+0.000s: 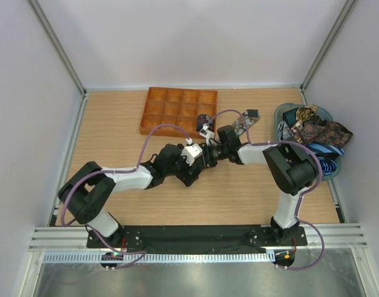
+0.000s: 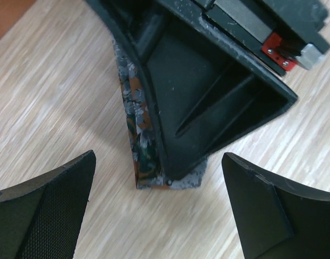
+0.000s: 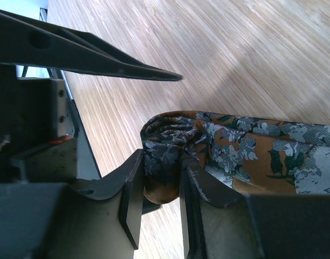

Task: Roll the ties
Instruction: Roll the tie

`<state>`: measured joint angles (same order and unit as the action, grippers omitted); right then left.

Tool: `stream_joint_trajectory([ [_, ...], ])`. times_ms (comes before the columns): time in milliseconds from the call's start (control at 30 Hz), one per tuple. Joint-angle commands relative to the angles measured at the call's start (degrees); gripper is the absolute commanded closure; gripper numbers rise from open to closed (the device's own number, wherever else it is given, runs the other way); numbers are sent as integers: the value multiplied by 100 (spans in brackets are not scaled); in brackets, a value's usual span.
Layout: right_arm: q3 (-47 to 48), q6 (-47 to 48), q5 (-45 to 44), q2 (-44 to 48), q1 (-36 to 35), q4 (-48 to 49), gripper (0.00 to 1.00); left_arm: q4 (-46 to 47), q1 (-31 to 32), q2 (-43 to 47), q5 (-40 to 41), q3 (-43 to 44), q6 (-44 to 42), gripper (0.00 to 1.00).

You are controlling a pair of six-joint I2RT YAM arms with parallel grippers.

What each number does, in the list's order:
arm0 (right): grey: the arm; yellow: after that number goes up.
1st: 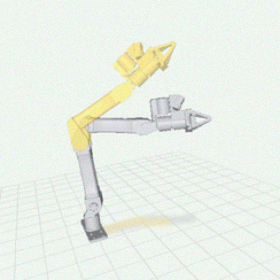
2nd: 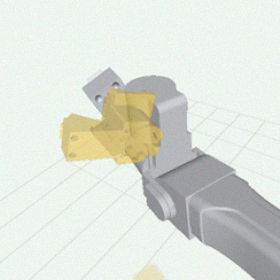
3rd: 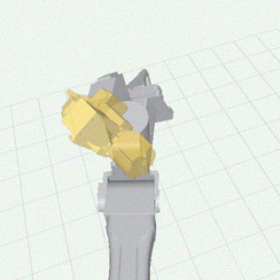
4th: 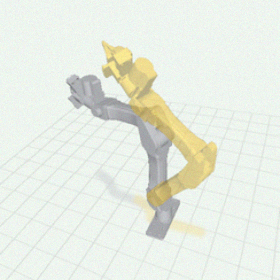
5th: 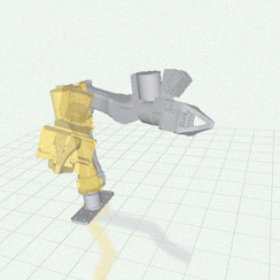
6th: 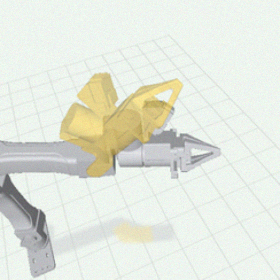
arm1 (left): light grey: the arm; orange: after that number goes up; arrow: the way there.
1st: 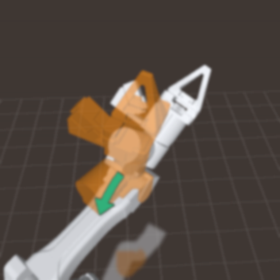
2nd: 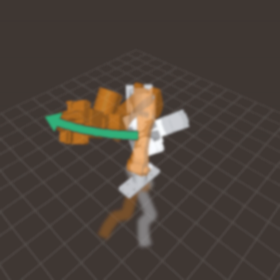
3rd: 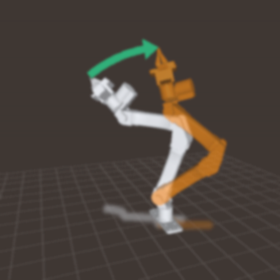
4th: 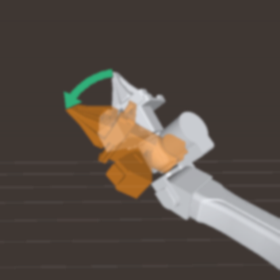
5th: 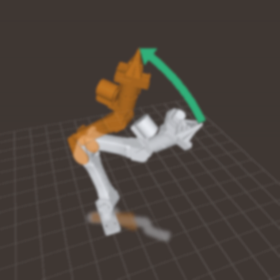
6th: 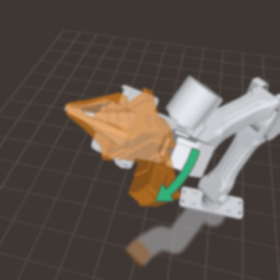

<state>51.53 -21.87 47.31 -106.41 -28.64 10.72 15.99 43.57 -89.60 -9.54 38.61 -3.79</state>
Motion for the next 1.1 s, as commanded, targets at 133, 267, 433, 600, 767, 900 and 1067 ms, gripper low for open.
stream_joint_trajectory([
  [133, -81, -63, -46, -108, 78, 237, 92, 63, 125, -602, 206, 516, -394, 0],
  [267, -117, -125, -3, -108, 122, 334, 92, -122, 195, -707, 374, 568, -447, 14],
  [433, -134, -160, 6, -99, 149, 361, 92, -728, 196, -857, 453, 744, -482, 45],
  [600, -134, -160, -46, -117, 166, 334, 92, -790, 196, -796, 400, 692, -420, 63],
  [767, -47, -107, -204, -169, 184, 212, 85, -966, 213, -761, 488, 709, -412, 74],
  [900, 59, 15, -538, -240, 192, -148, 80, -1018, 222, -769, 488, 753, -385, 74],
  [1067, 112, 112, -1109, -240, 298, -430, 74, -1247, 266, -804, 479, 850, -394, 74],
])
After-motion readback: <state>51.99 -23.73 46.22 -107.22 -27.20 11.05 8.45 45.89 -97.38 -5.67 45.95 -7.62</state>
